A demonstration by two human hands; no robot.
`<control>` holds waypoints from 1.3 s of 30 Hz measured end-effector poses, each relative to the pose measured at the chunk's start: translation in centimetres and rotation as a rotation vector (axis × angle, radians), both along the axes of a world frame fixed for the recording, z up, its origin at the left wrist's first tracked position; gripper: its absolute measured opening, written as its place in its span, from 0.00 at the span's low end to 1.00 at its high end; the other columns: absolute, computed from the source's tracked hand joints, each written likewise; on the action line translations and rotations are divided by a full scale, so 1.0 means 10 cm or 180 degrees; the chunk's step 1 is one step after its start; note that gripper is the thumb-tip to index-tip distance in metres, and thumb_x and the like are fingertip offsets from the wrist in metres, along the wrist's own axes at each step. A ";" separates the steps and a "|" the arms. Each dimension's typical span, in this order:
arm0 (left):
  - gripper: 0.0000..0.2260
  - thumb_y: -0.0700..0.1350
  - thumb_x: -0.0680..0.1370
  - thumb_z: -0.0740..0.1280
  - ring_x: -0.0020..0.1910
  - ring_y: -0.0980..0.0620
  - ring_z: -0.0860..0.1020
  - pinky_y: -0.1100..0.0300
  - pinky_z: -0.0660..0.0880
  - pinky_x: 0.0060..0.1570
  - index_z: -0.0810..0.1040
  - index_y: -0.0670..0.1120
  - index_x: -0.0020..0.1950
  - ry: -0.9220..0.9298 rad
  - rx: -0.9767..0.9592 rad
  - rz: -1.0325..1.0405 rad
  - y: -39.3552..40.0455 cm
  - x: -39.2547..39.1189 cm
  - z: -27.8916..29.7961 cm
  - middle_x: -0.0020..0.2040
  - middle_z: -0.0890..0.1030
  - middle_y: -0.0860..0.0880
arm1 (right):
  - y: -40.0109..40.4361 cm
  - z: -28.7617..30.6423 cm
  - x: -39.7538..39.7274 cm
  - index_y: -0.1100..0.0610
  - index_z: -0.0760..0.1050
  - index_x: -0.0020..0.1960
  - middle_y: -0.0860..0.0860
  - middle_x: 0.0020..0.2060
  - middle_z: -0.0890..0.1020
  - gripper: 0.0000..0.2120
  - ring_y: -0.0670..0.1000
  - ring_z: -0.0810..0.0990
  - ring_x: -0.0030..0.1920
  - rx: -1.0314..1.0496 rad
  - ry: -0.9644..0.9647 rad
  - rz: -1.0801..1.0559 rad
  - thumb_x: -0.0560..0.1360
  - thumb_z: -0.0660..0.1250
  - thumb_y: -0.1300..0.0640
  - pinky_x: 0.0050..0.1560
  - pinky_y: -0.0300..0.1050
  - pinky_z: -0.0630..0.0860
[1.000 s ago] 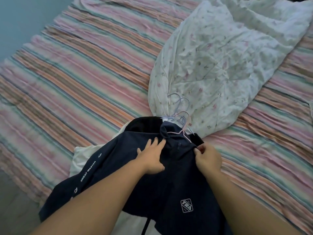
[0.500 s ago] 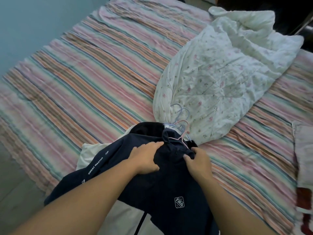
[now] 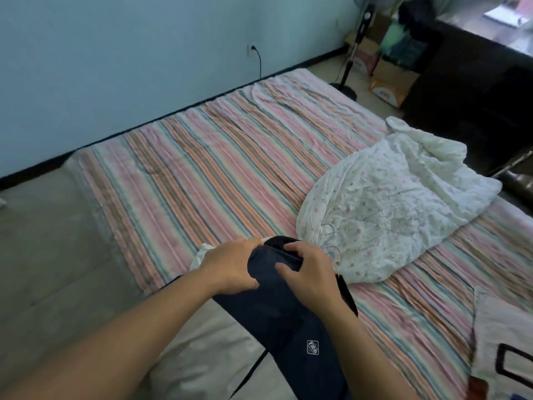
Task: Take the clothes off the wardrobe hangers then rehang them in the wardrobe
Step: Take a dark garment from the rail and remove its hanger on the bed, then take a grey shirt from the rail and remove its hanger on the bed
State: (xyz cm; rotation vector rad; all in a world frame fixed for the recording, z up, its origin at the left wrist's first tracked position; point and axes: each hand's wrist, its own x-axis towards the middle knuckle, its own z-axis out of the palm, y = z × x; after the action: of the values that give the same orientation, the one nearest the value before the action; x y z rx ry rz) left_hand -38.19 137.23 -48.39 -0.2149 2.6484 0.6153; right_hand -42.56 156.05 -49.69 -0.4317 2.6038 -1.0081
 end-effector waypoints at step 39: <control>0.24 0.63 0.71 0.73 0.47 0.65 0.72 0.71 0.68 0.40 0.71 0.63 0.65 0.0310 -0.0614 0.3725 -1.56 7.57 4.36 0.55 0.71 0.65 | -3.69 4.58 5.61 0.41 0.66 0.72 0.43 0.68 0.74 0.31 0.48 0.74 0.66 0.0288 0.2396 0.5546 0.72 0.72 0.40 0.61 0.45 0.72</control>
State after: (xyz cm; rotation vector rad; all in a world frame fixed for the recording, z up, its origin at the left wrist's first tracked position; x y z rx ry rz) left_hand 37.54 121.63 -4.78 -1.8754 2.4346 0.6710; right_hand 13.55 119.15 -3.90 -2.6347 1.4503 -0.0110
